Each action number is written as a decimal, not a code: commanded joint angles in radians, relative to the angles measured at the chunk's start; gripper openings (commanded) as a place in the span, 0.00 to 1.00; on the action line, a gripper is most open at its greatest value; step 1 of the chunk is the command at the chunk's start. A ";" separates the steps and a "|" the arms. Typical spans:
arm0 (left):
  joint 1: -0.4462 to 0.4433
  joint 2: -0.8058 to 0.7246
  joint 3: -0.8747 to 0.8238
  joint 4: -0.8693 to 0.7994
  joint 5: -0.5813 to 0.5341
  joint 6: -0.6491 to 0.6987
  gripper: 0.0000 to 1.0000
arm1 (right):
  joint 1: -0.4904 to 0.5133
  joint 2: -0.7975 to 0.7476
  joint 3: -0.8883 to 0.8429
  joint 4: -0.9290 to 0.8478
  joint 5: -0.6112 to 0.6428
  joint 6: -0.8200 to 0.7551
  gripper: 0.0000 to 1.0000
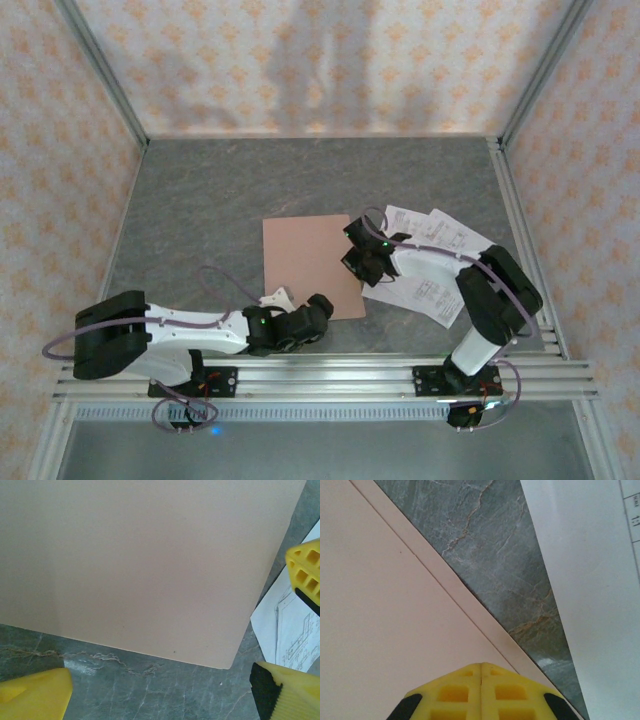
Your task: Put the files into the folder
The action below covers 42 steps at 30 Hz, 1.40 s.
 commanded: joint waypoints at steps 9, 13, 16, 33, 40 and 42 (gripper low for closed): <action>-0.006 0.021 -0.024 0.015 -0.080 -0.032 0.88 | -0.006 0.013 0.002 -0.051 0.072 0.021 0.05; -0.006 0.035 -0.015 0.018 -0.078 -0.028 0.87 | -0.006 -0.006 -0.008 -0.054 0.079 0.021 0.05; -0.006 0.042 -0.008 0.009 -0.079 -0.026 0.87 | -0.006 -0.015 -0.015 -0.051 0.082 0.022 0.05; -0.006 0.016 -0.005 0.008 -0.147 0.023 0.74 | -0.006 0.061 -0.039 -0.045 0.066 0.042 0.00; -0.006 0.016 -0.011 -0.007 -0.156 0.023 0.69 | -0.006 0.071 -0.043 -0.051 0.066 0.041 0.00; -0.006 0.017 -0.008 -0.019 -0.160 0.022 0.68 | -0.006 0.072 -0.043 -0.051 0.064 0.040 0.00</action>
